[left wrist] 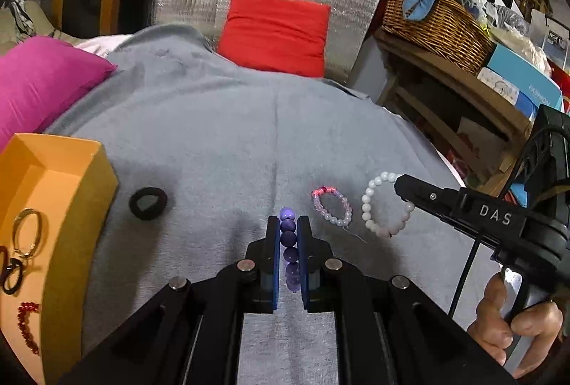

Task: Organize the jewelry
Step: 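Carry the purple and white bracelets over the orange box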

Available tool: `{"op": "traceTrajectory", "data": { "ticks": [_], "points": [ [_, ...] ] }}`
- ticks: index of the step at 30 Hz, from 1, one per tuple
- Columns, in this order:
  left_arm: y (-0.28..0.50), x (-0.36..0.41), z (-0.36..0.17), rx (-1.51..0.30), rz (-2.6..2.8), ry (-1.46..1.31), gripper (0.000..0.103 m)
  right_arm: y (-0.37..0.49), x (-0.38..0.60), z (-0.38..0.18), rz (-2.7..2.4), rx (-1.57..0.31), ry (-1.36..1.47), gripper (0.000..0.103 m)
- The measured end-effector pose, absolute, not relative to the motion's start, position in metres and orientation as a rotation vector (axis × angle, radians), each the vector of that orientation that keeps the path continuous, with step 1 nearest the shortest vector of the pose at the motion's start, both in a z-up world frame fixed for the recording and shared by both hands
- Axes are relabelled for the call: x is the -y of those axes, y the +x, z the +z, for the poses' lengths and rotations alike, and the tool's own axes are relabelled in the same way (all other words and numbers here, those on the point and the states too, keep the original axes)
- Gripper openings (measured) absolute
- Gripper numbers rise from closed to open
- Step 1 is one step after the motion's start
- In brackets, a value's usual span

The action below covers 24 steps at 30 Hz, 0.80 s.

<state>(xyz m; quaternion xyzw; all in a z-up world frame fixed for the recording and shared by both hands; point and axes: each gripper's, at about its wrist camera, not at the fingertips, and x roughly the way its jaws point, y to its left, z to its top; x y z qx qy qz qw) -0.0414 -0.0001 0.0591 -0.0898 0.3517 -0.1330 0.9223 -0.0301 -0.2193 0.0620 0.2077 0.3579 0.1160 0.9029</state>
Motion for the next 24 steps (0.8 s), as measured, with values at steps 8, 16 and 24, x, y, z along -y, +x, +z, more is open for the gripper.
{"op": "traceTrajectory", "data": {
  "ticks": [8, 16, 24],
  "points": [
    [-0.058, -0.014, 0.074, -0.656, -0.187, -0.147, 0.010, -0.041, 0.198, 0.072, 0.285, -0.701, 0.394, 0.011],
    [-0.078, -0.026, 0.087, -0.580, -0.118, -0.094, 0.010, -0.057, 0.180, 0.080, 0.339, -0.654, 0.397, 0.011],
    [-0.094, -0.044, 0.095, -0.535, -0.055, -0.081, 0.010, -0.074, 0.159, 0.084, 0.388, -0.626, 0.396, 0.011]
  ]
}}
